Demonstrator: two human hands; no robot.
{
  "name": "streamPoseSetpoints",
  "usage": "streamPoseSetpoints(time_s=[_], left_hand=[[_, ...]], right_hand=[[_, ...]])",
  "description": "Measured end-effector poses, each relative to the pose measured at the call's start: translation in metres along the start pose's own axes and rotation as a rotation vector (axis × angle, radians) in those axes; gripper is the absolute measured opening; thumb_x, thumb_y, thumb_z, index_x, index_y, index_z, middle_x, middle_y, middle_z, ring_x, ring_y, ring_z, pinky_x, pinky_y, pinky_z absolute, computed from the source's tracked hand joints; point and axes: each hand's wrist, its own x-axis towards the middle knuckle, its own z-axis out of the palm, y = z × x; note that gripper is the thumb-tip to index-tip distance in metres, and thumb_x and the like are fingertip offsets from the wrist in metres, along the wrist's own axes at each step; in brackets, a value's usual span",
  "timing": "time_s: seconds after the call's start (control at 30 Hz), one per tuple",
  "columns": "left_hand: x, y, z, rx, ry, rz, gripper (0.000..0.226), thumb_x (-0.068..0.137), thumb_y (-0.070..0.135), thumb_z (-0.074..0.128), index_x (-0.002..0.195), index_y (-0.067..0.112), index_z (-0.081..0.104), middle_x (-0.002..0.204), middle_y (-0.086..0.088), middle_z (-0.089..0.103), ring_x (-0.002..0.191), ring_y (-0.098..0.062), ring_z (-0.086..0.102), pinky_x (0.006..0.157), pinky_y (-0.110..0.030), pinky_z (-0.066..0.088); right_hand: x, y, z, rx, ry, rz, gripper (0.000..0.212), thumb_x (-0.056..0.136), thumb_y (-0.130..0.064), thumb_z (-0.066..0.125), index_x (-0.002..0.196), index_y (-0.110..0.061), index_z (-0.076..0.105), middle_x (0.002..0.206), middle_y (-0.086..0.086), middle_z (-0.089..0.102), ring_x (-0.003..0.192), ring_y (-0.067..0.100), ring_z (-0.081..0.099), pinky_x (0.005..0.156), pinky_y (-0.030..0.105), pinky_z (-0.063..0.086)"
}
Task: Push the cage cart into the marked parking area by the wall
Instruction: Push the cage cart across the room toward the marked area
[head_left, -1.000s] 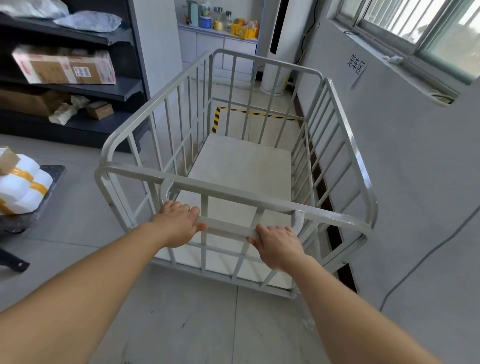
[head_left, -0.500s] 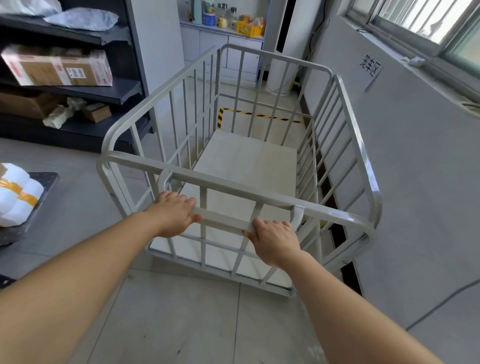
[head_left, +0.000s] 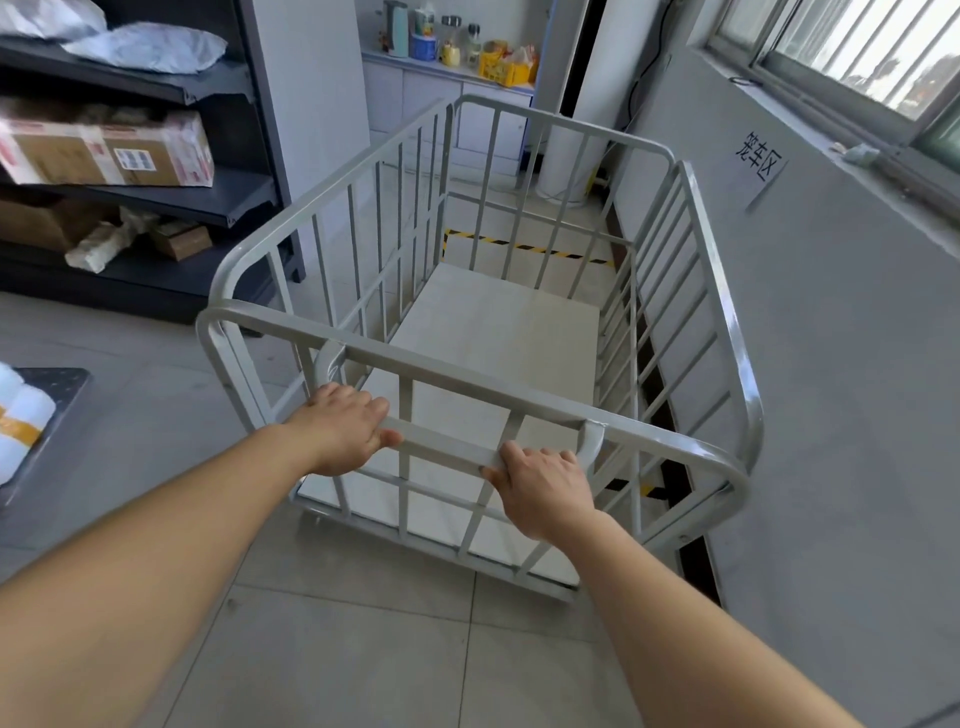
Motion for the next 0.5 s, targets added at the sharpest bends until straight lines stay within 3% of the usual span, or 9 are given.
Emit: streamPoseSetpoints(time_s=[0.2, 0.5], left_hand=[[0.046, -0.006, -0.018, 0.003, -0.011, 0.009, 0.049, 0.097, 0.055, 0.021, 0.120, 0.017, 0.043, 0.120, -0.005, 0.052, 0.114, -0.025, 0.043, 0.110, -0.042, 0.024], [0.122, -0.030, -0.049, 0.005, -0.028, 0.035, 0.052, 0.098, 0.054, 0.021, 0.124, 0.015, 0.042, 0.126, -0.008, 0.051, 0.120, -0.027, 0.042, 0.112, -0.044, 0.023]], right_hand=[[0.043, 0.019, -0.010, -0.009, -0.016, 0.017, 0.042, 0.099, -0.053, 0.019, 0.105, -0.020, 0.044, 0.085, 0.001, 0.054, 0.089, 0.027, 0.056, 0.086, 0.040, 0.036], [0.120, 0.043, -0.026, 0.006, -0.013, 0.059, 0.043, 0.099, -0.053, 0.020, 0.108, -0.020, 0.046, 0.097, 0.003, 0.062, 0.094, 0.027, 0.056, 0.086, 0.039, 0.035]])
